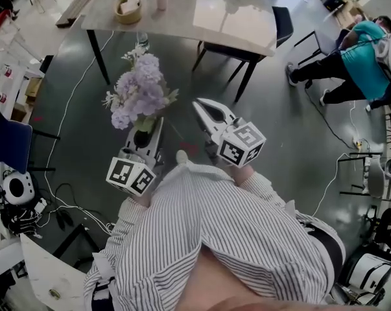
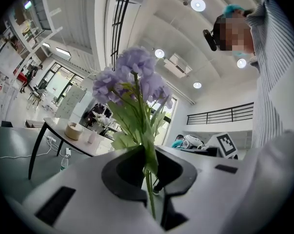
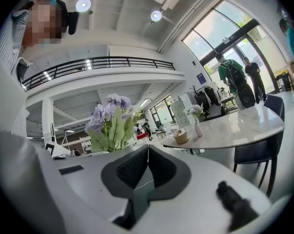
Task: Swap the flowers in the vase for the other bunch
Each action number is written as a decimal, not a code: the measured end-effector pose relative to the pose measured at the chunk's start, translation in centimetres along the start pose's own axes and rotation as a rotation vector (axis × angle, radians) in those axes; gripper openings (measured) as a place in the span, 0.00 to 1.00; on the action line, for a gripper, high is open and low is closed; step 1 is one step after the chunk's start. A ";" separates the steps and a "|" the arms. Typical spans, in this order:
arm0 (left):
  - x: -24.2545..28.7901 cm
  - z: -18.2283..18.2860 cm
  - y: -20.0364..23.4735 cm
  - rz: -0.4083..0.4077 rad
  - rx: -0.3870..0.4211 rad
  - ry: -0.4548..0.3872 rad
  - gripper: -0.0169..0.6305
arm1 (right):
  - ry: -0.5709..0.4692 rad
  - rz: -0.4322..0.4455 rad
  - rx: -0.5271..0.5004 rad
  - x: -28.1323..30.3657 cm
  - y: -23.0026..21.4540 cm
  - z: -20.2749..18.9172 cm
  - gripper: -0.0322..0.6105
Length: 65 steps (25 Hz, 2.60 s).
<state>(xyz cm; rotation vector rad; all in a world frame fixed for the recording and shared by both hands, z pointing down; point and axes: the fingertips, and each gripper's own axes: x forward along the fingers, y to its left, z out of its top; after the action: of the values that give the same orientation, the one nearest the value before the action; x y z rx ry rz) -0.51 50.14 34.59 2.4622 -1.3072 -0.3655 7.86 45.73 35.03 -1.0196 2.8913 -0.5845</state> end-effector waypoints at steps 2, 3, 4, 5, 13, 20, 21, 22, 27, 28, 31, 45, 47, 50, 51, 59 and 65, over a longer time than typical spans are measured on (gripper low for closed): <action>2.5 0.4 0.8 0.004 0.001 -0.002 0.10 | 0.001 0.009 0.005 1.3 -2.2 1.0 0.08; 3.5 0.5 1.1 0.005 0.002 -0.003 0.10 | 0.001 0.015 0.003 1.8 -3.0 1.4 0.08; 4.4 0.5 1.4 0.005 0.004 -0.003 0.10 | 0.000 0.019 0.001 2.2 -3.7 1.7 0.08; 5.3 0.6 1.7 0.006 0.007 -0.004 0.10 | 0.000 0.023 0.000 2.7 -4.4 2.1 0.08; 9.3 0.0 3.5 0.040 -0.035 -0.001 0.10 | 0.033 0.057 0.007 5.2 -8.0 2.9 0.08; 11.0 -0.8 5.1 0.049 -0.044 0.023 0.10 | 0.054 0.029 0.028 6.5 -10.4 2.1 0.08; 11.2 -0.8 5.5 0.049 -0.046 0.027 0.10 | 0.057 0.025 0.030 6.8 -10.7 2.1 0.08; 11.5 -0.8 5.9 0.046 -0.045 0.031 0.10 | 0.056 0.020 0.031 7.1 -11.0 2.2 0.08; 13.5 0.0 8.3 0.018 -0.034 0.044 0.10 | 0.030 -0.006 0.044 9.5 -12.7 2.9 0.08; 14.0 0.3 8.9 0.014 -0.033 0.044 0.10 | 0.028 -0.006 0.045 10.1 -12.9 3.0 0.08; 15.8 1.6 10.8 -0.004 -0.022 0.048 0.10 | 0.015 -0.011 0.048 12.4 -14.2 4.1 0.08; 24.6 9.0 21.5 -0.066 0.009 0.040 0.10 | -0.033 -0.067 0.021 25.0 -20.2 10.8 0.08; 25.5 9.7 22.9 -0.071 0.016 0.041 0.10 | -0.039 -0.073 0.016 26.7 -20.8 11.5 0.08; 26.5 10.7 25.0 -0.079 0.014 0.043 0.10 | -0.036 -0.045 0.033 29.3 -21.0 12.0 0.07; 26.7 10.9 25.6 -0.082 0.013 0.045 0.10 | -0.034 -0.034 0.042 30.0 -20.9 12.0 0.07; 28.3 12.3 31.2 -0.104 0.023 0.063 0.10 | -0.039 -0.069 0.053 35.6 -22.2 12.1 0.08; 28.8 11.6 32.4 -0.120 -0.005 0.091 0.10 | -0.019 -0.096 0.048 36.5 -22.8 11.2 0.07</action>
<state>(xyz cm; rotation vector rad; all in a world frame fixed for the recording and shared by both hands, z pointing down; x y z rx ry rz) -13.43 7.15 34.96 2.5285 -1.1239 -0.2818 -5.55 3.31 36.42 -1.1568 2.8103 -0.6415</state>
